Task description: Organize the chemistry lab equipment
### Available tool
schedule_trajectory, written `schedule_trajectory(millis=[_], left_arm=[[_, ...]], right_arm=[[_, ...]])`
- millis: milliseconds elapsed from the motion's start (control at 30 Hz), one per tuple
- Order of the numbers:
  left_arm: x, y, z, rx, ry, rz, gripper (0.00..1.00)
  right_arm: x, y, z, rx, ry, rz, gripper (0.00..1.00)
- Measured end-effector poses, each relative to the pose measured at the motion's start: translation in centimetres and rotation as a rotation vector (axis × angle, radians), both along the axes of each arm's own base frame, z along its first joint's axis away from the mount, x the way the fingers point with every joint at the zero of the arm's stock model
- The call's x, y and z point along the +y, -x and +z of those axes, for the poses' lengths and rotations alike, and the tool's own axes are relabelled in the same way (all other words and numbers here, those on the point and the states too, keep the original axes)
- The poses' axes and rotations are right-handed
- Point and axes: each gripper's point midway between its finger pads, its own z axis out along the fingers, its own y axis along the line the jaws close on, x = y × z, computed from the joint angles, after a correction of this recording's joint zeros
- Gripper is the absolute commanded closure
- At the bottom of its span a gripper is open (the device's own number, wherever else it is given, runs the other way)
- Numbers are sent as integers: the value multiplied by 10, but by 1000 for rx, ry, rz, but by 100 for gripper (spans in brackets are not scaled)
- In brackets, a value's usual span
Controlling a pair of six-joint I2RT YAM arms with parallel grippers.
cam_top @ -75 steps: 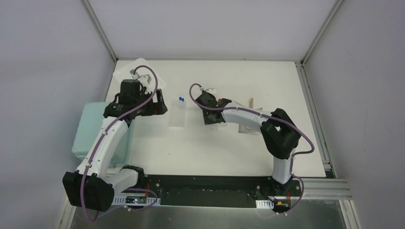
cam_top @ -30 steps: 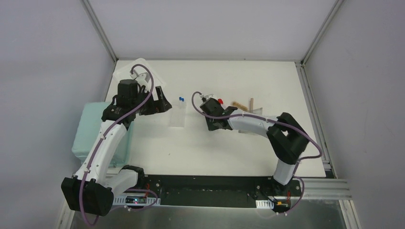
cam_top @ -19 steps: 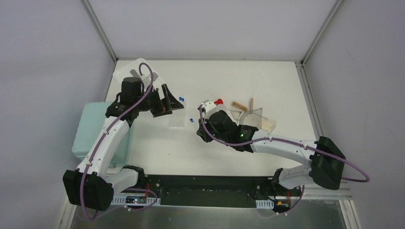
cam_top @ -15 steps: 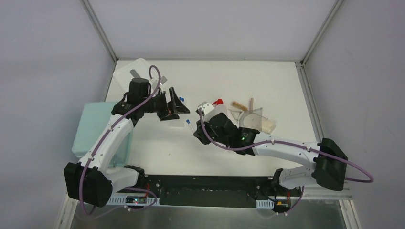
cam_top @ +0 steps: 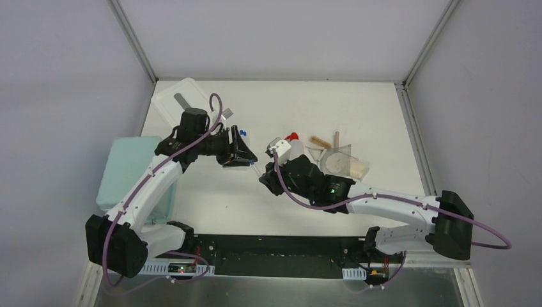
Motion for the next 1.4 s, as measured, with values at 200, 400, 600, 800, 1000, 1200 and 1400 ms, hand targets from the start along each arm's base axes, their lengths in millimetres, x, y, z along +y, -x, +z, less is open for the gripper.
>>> schedule_trajectory(millis=[200,400,600,800,1000,1200,1400], left_arm=[[-1,3,-5,17,-4,-6,62],[-3,5,-6,19,-5,-12,72],[-3,4,-9,31,-7,-16,90],[-4,3,-11,37,-8,-19,100],[-3,2,-13,37,-18,-15,100],[12,-25,-6,-84,-146,86,100],[55,-81,14,-304,-385,329,100]], right_arm=[[-1,2,2,-12,-7,-1,100],[-1,4,2,-15,-5,-1,100],[-1,4,2,-19,-1,-1,100],[-2,3,0,-25,8,-10,65],[-2,2,1,-33,6,-19,22],[-7,-1,0,-42,13,-40,16],[-26,-14,3,-79,27,-138,11]])
